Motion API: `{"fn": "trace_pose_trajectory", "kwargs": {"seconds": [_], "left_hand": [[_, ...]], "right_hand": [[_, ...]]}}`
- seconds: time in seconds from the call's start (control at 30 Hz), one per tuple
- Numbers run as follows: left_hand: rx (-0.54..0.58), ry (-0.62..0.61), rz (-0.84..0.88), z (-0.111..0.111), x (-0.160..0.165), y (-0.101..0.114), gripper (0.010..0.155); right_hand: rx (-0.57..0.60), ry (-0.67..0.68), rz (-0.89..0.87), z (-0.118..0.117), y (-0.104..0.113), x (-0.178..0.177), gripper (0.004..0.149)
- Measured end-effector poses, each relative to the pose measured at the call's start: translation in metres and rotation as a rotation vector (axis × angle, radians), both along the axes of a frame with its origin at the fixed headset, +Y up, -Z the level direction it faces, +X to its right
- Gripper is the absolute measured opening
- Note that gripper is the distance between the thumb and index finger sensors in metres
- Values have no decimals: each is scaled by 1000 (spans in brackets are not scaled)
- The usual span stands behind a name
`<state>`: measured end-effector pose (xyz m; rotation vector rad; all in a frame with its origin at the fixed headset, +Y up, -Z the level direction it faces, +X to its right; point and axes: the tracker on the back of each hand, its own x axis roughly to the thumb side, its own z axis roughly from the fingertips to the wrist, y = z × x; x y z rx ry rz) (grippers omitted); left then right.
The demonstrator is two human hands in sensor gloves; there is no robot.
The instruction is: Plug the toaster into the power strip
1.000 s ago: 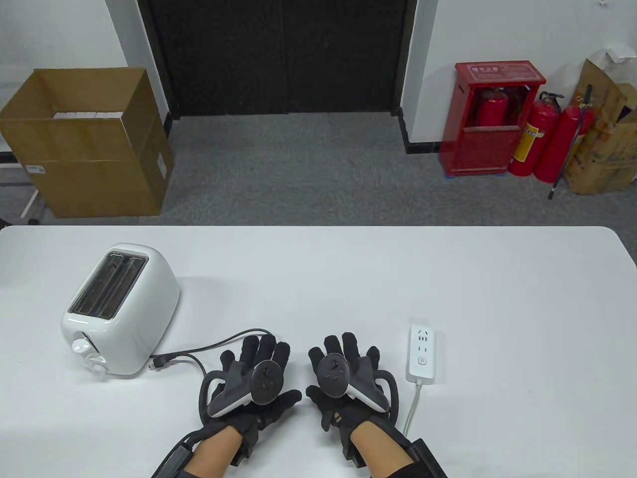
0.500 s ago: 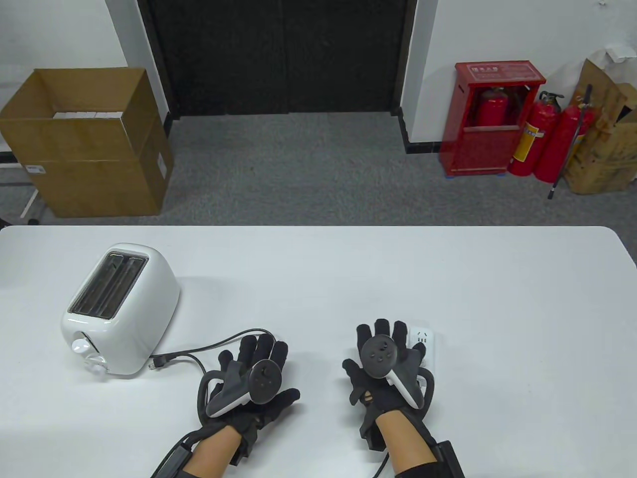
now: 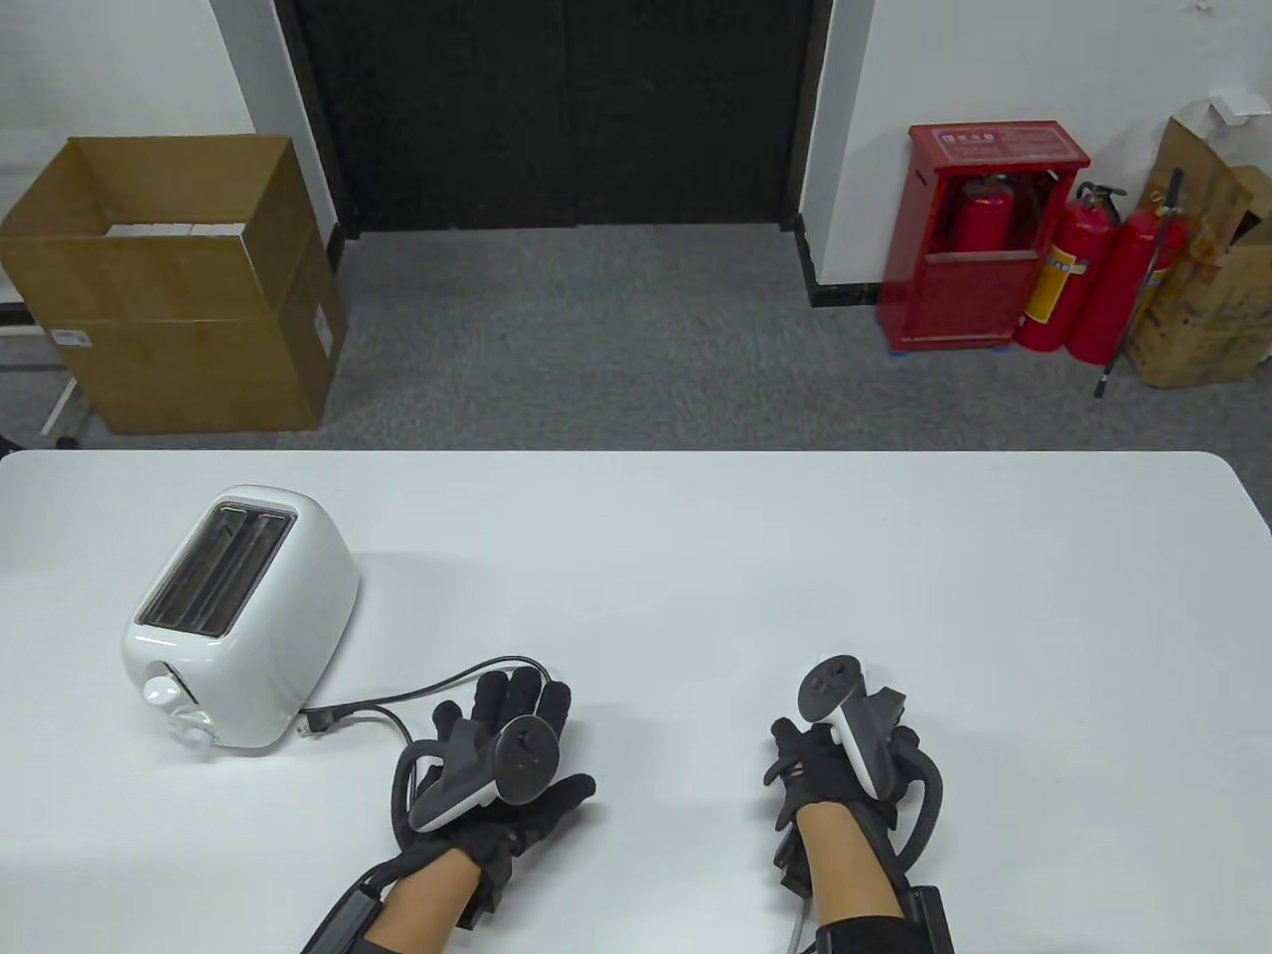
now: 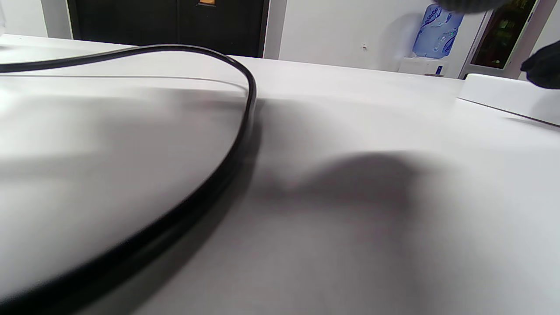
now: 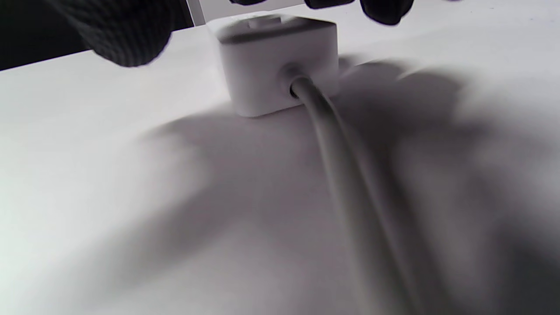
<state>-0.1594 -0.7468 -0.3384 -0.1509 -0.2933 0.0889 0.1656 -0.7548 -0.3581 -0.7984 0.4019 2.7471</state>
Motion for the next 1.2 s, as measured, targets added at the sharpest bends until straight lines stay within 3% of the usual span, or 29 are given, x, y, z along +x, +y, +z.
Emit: {"fn": "trace_pose_trajectory", "kwargs": {"seconds": [0.3, 0.6, 0.77, 1.0, 1.2], "left_hand": [[-7, 4, -2, 0, 0, 0, 90], [-9, 3, 0, 0, 0, 0, 90], [-9, 4, 4, 0, 0, 0, 90], [-7, 5, 14, -1, -1, 1, 90], [-6, 6, 15, -1, -1, 1, 89]], "right_hand": [[-44, -5, -8, 0, -3, 1, 72], [109, 12, -2, 0, 1, -4, 71], [248, 161, -83, -1, 8, -23, 70], [371, 487, -166, 3, 16, -68, 67], [324, 649, -189, 8, 12, -101, 66]]}}
